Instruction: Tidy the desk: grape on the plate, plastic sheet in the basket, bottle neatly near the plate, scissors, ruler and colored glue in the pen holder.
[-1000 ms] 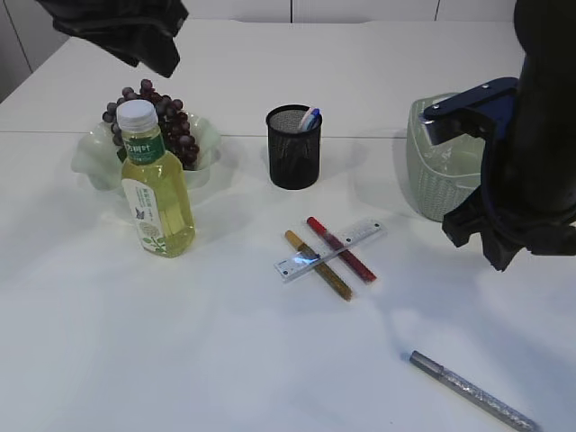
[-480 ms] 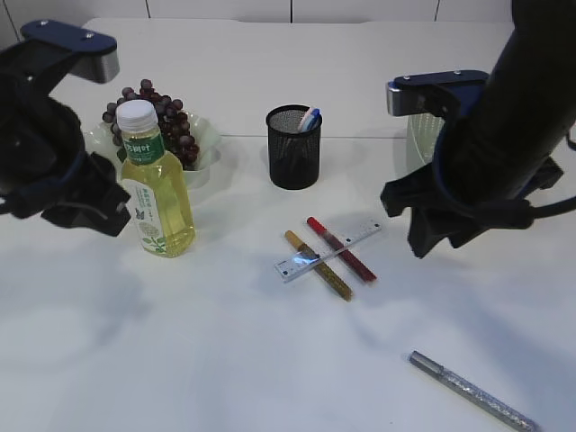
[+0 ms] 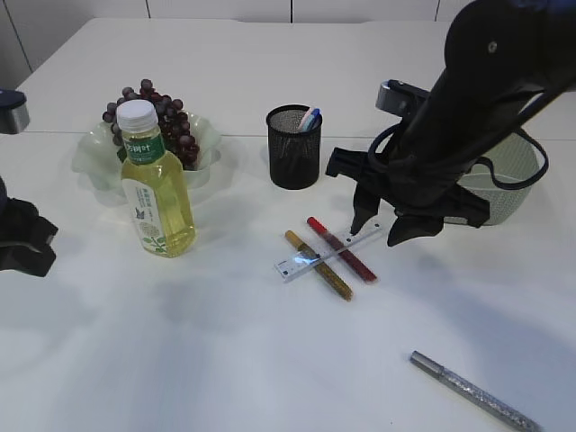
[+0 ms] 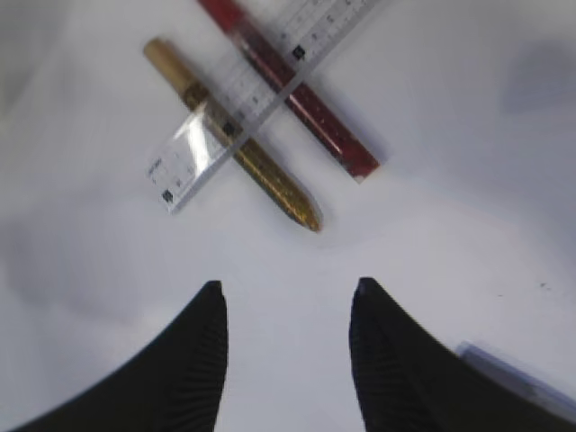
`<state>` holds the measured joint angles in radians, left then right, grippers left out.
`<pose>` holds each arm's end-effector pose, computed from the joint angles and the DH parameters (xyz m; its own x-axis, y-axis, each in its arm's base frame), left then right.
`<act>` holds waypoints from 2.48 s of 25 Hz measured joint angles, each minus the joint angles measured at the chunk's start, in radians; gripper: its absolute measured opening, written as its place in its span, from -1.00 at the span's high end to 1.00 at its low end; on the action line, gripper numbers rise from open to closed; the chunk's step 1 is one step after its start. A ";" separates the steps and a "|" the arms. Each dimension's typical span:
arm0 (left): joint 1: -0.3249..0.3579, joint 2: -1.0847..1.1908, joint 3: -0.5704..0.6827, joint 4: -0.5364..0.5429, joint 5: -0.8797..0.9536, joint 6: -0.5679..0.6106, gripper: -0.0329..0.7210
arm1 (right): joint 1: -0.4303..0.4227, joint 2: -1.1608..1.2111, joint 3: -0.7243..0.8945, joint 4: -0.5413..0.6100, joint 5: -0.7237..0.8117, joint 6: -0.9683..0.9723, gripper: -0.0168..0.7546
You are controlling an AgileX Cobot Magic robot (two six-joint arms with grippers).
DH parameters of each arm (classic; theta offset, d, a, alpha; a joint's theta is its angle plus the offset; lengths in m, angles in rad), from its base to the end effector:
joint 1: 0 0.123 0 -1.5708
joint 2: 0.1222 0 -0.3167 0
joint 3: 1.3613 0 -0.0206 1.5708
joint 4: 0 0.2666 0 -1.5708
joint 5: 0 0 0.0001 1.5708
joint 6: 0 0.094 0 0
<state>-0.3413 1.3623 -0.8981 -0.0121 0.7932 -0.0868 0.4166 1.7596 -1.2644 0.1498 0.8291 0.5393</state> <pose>0.2492 -0.0894 0.2730 -0.8959 0.2172 -0.3876 0.2538 0.9662 -0.0450 0.3441 0.1636 0.2495 -0.9517 0.2288 -0.2048 0.1664 0.9448 0.2822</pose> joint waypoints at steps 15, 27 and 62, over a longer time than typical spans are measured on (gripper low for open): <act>0.093 -0.022 0.015 0.017 0.037 -0.003 0.14 | -0.047 0.230 -0.172 -0.100 -0.043 0.587 -0.04; 0.093 -0.022 0.015 0.032 0.031 -0.003 0.14 | -0.088 0.386 -0.389 -0.106 0.042 0.587 -0.23; 0.093 -0.022 0.015 0.037 0.028 -0.003 0.18 | -0.088 0.524 -0.476 -0.071 0.067 0.662 -0.26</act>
<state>-0.2478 1.3402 -0.8831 0.0249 0.8217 -0.0898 0.3288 2.2834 -1.7408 0.0793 0.8957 1.2017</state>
